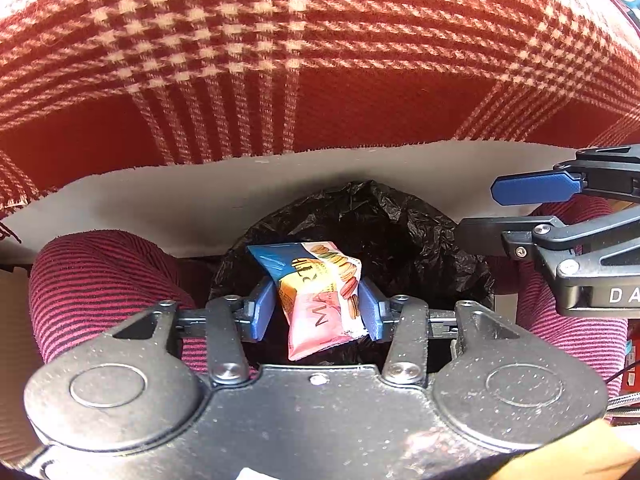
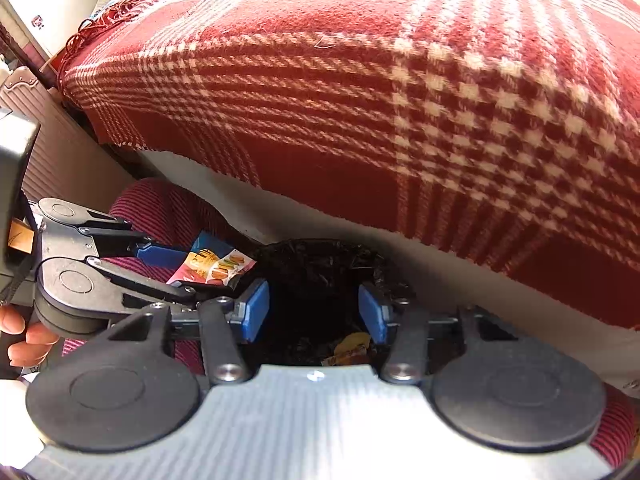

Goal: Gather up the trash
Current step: 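Lower both items into the black trash bag and open both tools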

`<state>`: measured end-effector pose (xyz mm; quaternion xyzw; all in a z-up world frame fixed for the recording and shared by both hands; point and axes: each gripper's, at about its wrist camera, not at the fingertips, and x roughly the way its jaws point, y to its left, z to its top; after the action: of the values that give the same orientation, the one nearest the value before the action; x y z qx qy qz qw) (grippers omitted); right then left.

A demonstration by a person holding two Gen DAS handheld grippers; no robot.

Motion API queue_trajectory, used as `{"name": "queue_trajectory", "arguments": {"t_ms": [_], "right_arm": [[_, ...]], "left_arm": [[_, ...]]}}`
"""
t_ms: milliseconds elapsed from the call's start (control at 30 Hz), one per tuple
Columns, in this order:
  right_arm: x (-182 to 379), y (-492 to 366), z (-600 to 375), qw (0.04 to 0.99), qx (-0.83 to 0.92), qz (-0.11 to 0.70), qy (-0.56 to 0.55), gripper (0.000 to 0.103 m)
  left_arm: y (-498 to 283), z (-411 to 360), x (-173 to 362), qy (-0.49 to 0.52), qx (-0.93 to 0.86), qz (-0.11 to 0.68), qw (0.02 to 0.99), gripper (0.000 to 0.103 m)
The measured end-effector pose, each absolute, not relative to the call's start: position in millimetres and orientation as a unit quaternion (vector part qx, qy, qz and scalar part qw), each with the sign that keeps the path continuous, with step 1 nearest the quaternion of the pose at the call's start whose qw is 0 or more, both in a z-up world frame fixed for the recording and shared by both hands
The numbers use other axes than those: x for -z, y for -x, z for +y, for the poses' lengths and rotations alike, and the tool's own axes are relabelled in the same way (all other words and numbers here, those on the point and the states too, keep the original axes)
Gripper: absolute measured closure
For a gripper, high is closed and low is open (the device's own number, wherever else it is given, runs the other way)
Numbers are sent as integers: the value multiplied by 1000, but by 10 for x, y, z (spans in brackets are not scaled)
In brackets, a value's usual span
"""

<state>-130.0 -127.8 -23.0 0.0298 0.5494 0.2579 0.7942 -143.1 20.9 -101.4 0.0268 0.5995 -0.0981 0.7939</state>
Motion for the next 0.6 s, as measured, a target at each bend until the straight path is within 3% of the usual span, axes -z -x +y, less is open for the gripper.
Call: {"name": "queue_trajectory", "arguments": {"t_ms": [233, 467, 600], "right_arm": [[227, 1308, -1283, 794, -258, 549, -30, 38], [222, 1316, -1288, 795, -258, 549, -30, 38], [219, 1323, -1290, 795, -258, 549, -30, 38]], "left_arm": [[1436, 230, 1002, -25, 105, 597, 795, 47], [1447, 242, 960, -21, 119, 589, 799, 26], [1457, 224, 926, -23, 124, 585, 801, 23]]}}
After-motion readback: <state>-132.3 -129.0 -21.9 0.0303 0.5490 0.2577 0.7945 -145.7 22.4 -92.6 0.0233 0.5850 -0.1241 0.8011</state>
